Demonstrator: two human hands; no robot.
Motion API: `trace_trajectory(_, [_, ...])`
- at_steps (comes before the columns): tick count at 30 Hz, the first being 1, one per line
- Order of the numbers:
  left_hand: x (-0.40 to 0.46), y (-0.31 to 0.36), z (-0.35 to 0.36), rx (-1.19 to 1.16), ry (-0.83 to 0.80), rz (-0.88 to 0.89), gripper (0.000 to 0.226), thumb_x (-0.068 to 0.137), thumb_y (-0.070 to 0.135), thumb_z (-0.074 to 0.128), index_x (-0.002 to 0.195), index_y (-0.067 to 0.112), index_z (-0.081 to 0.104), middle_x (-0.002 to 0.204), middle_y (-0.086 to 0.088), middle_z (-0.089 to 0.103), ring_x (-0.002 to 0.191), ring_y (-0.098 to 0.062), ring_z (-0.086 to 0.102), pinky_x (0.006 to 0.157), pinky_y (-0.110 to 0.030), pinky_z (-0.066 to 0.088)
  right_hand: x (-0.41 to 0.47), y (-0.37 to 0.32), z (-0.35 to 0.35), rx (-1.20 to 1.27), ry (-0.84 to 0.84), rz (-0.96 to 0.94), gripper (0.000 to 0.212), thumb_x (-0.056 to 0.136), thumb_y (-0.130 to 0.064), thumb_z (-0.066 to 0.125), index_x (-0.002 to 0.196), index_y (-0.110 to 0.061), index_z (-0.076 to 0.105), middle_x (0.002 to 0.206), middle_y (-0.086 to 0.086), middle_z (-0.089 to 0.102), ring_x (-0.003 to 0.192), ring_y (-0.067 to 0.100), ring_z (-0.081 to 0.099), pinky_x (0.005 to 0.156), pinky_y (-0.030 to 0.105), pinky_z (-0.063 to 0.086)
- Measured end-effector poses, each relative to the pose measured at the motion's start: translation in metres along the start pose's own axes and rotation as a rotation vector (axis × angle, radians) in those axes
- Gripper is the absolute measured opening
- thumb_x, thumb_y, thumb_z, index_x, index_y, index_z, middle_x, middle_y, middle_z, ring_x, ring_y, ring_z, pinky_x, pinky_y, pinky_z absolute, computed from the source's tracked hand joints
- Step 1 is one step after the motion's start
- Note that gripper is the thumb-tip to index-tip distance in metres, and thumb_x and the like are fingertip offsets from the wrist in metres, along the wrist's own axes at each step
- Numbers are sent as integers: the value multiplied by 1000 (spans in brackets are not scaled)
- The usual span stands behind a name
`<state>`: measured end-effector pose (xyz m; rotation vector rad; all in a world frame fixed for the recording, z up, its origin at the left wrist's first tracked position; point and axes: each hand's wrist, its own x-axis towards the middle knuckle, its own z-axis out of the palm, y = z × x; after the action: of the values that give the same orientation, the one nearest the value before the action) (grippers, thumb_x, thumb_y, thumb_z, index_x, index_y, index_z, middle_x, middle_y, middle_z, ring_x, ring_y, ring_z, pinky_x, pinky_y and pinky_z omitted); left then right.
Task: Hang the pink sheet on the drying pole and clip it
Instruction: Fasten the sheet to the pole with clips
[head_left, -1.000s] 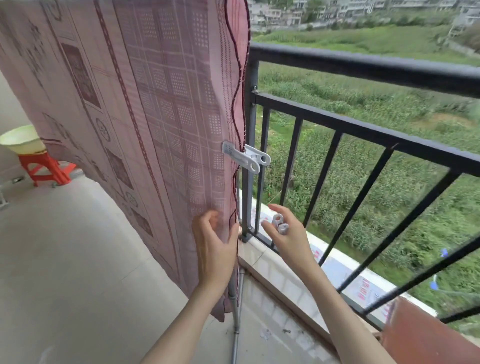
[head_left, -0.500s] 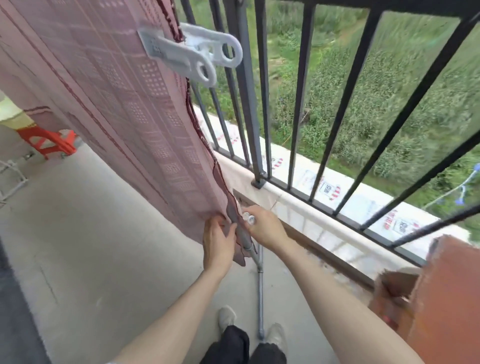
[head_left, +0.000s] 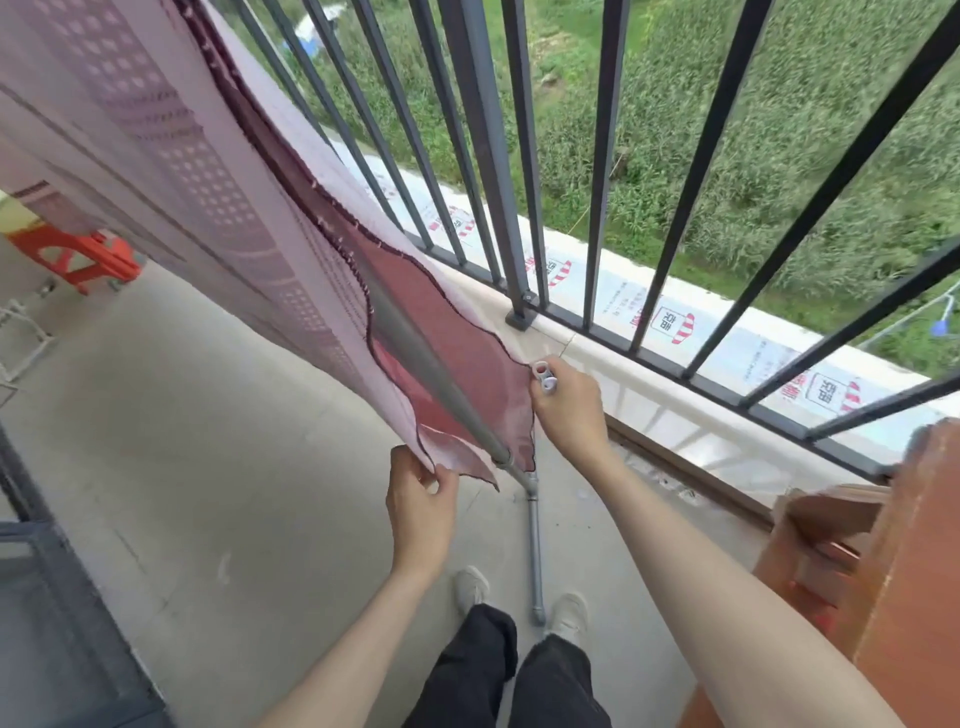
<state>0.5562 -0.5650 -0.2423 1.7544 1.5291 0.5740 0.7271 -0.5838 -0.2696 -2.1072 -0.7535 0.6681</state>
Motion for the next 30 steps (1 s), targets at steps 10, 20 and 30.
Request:
trace_trajectory(10, [3,-1,25,-26,-5,-48,13,84,4,55,76,13,51,80,-8,63,77,-22,59,62,-18,34,-39,23,47,117,-102,-89,10,82,-3,58,88,-4,66,91,15,66,91,31,57,68,24,30])
trace_trajectory(20, [8,8,32,20,-37,40,6,85,4,57,89,5,61,84,-6,68,76,-16,60,60,-10,37,-51,32,65,171,-81,-146,12,82,-17,61,85,-7,67,86,13,67,84,32,59,73,43,46])
trace_trajectory(30, [14,20,40,41,54,-47,15,85,11,57,97,3,58,95,-12,70,89,-27,62,65,-18,29,-63,34,54,432,-161,117,14,83,-21,66,96,-18,66,90,-8,66,85,8,60,74,15,42])
